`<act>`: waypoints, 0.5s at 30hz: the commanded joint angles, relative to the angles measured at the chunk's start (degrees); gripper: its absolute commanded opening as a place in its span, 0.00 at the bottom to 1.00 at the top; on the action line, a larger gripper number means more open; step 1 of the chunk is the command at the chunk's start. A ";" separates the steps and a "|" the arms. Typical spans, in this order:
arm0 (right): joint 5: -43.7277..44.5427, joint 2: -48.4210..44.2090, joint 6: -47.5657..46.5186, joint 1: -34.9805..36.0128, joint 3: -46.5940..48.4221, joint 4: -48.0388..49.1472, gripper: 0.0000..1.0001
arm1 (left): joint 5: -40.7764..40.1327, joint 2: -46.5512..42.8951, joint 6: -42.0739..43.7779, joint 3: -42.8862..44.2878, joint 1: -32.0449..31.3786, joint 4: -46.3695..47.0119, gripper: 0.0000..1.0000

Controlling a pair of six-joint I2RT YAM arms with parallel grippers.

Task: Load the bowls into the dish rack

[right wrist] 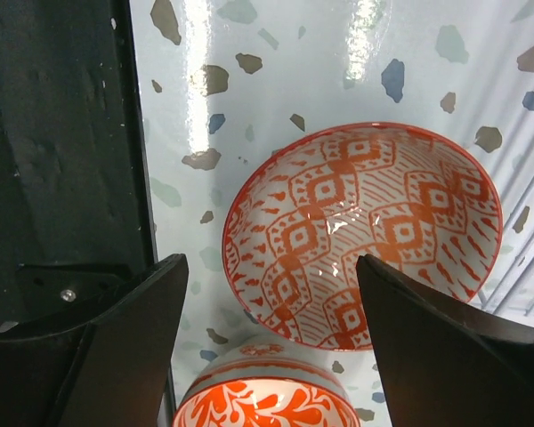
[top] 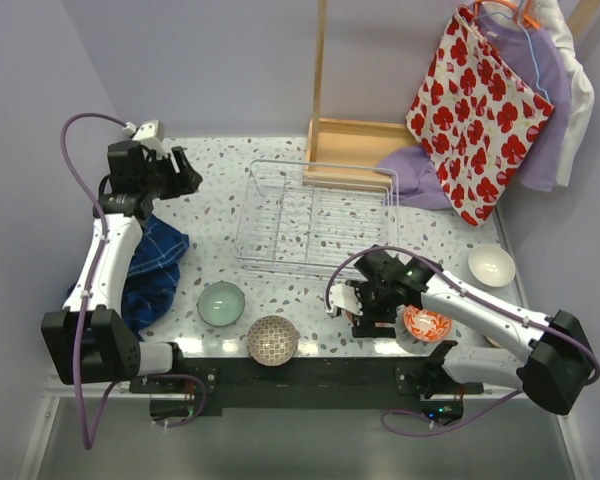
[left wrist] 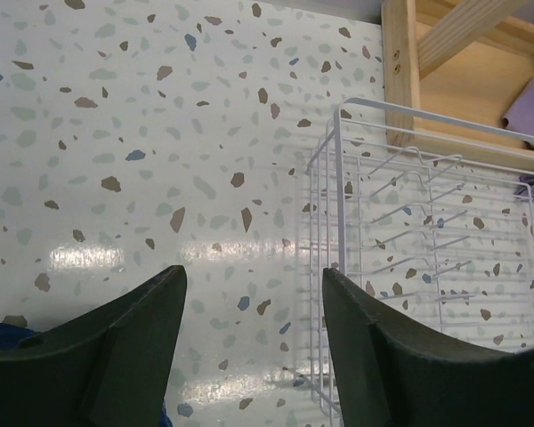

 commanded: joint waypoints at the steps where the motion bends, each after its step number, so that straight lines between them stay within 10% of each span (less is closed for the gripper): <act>1: 1.50 0.71 0.49 1.99 -1.31 3.84 0.79 | 0.58 -3.21 0.74 -1.17 1.44 2.17 0.67; 15: 5.36 2.29 2.43 4.01 -5.18 9.11 0.56 | 1.46 -4.44 -0.05 -3.90 2.32 2.96 0.67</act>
